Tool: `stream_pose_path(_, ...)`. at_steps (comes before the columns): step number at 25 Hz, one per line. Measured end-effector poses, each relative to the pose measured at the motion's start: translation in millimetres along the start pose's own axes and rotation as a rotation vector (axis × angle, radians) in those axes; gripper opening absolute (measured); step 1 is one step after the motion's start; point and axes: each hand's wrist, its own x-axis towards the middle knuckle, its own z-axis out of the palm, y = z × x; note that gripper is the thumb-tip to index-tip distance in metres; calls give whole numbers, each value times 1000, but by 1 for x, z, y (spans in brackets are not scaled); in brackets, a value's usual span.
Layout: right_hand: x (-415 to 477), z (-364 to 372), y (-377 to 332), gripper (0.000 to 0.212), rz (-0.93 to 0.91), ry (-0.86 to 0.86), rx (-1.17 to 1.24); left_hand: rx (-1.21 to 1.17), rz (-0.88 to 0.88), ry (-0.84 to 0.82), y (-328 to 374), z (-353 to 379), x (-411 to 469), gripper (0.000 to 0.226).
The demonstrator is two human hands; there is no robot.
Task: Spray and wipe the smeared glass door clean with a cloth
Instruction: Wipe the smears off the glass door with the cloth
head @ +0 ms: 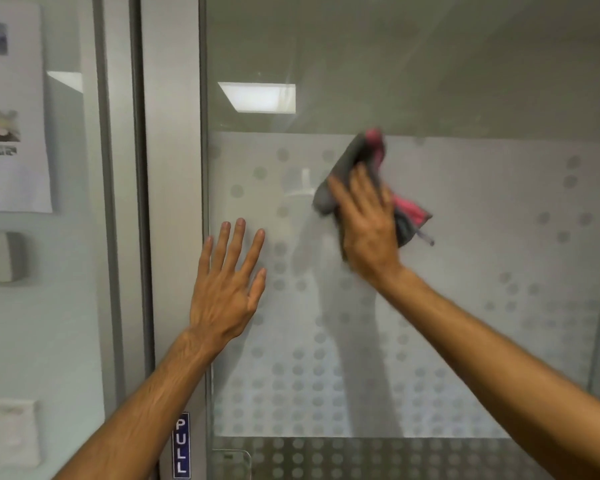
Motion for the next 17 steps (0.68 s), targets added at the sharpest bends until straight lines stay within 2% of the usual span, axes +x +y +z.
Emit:
stream_pose_path(5,-158,2,-38,64,-694,-450,0,1,9,-18,-2,0,0,67)
stream_pose_path(7,-173,-5,-32,71,-829,-559,-45,-15,15,-35,-1,-2,-1,67)
stream_pose_path(8,-164,-7,-28,73,-838,-558,-54,-22,15,-44,-2,-3,-1,68)
stream_pose_path(10,-124,-9,-23,68,-705,-482,-12,-31,15,-60,-3,-5,-2,68)
stream_pose_path(14,2,-6,-12,52,-176,-176,47,-31,18,-77,-4,-9,-2,68)
stream_pose_path(16,52,2,-17,51,70,-62,67,-45,16,-83,-5,-10,-3,68)
stream_pose_path(17,64,8,-24,52,138,-22,67,-53,18,-82,-5,-9,-4,67)
